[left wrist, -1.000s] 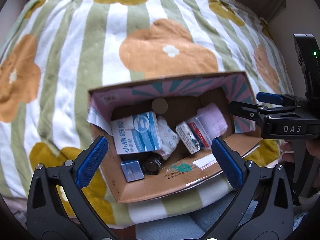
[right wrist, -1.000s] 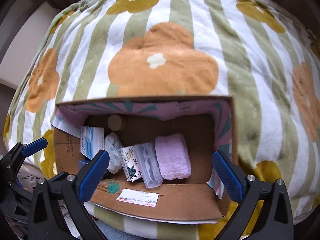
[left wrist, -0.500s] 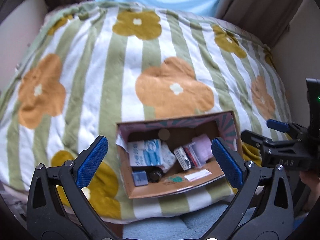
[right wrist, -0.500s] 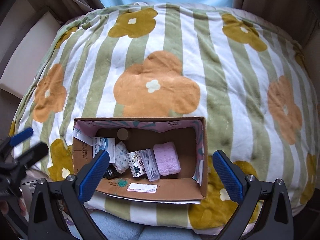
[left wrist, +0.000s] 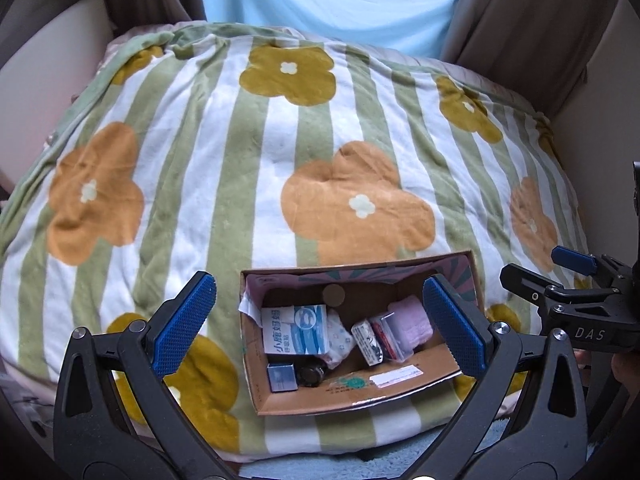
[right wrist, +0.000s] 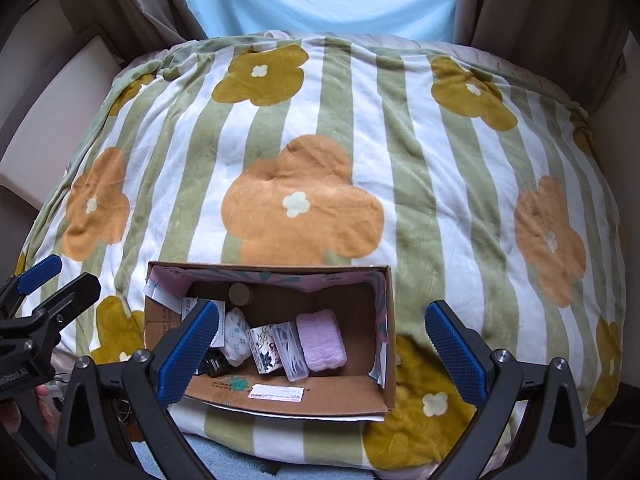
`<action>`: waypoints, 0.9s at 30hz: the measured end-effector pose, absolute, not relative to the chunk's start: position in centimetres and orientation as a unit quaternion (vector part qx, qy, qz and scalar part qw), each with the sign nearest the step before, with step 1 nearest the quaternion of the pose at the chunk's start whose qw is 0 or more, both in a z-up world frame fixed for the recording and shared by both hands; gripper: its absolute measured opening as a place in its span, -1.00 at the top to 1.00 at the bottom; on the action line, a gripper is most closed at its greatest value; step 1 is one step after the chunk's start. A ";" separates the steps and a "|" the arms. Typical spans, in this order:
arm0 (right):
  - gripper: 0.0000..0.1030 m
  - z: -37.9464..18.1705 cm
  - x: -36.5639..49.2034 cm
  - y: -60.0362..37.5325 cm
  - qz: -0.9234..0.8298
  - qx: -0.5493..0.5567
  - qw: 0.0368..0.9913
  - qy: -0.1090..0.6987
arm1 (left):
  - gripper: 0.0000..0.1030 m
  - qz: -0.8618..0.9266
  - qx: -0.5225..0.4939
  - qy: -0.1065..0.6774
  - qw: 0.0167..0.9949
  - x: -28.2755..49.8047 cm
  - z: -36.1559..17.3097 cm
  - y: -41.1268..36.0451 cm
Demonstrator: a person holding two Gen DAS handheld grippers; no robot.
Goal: Organize objects
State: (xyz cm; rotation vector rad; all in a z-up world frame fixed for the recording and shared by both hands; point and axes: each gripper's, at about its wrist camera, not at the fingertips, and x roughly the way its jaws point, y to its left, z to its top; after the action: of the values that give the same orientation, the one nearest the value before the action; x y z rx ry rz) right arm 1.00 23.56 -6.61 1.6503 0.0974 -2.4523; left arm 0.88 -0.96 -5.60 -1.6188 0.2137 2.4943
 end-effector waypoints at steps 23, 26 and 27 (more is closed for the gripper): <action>-0.99 -5.7 0.0 23.8 -0.836 0.541 0.089 0.027 | -1.00 0.835 -0.540 0.074 0.083 0.0 -5.8 -0.6; -0.99 -5.7 0.0 23.7 -0.835 0.542 0.089 0.028 | -1.00 0.834 -0.541 0.076 0.082 0.1 -5.8 -0.6; -0.99 -5.7 0.0 23.7 -0.836 0.541 0.088 0.028 | -1.00 0.834 -0.540 0.078 0.082 0.1 -5.9 -0.6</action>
State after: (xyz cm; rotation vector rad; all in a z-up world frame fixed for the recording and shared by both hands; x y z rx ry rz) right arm 0.02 23.74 -5.71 1.6113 0.0830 -2.4881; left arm 0.07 -0.59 -5.86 -1.6141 0.2319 2.4904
